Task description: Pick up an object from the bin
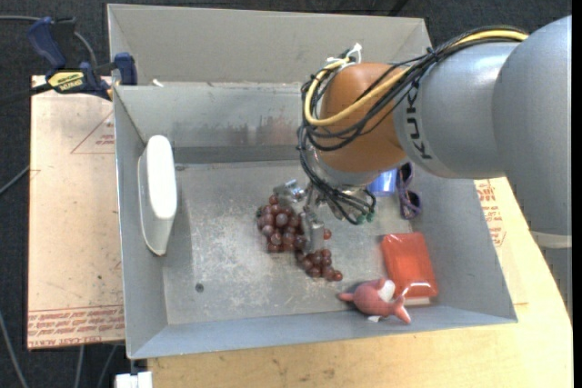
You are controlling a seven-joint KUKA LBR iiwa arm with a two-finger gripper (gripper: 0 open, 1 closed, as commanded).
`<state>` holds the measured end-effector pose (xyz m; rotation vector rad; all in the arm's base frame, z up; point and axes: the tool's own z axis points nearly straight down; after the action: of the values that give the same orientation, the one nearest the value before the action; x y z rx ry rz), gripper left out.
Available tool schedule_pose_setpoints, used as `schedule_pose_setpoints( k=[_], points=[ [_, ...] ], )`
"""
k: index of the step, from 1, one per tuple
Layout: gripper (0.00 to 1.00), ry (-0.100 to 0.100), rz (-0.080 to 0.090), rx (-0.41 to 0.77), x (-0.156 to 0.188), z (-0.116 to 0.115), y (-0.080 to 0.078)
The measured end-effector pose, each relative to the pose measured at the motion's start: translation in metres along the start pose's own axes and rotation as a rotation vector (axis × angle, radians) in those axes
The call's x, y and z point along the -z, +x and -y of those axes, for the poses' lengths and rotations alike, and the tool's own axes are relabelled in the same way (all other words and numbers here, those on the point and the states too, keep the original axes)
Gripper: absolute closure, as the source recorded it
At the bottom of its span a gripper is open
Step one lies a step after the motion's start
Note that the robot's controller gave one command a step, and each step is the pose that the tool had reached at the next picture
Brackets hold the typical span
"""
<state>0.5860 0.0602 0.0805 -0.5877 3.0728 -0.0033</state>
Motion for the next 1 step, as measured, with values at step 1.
schedule_pose_setpoints(
  k=[1],
  points=[
    [1.0,-0.002,-0.01,0.021,-0.0017,0.0012,-0.0073]
  ],
)
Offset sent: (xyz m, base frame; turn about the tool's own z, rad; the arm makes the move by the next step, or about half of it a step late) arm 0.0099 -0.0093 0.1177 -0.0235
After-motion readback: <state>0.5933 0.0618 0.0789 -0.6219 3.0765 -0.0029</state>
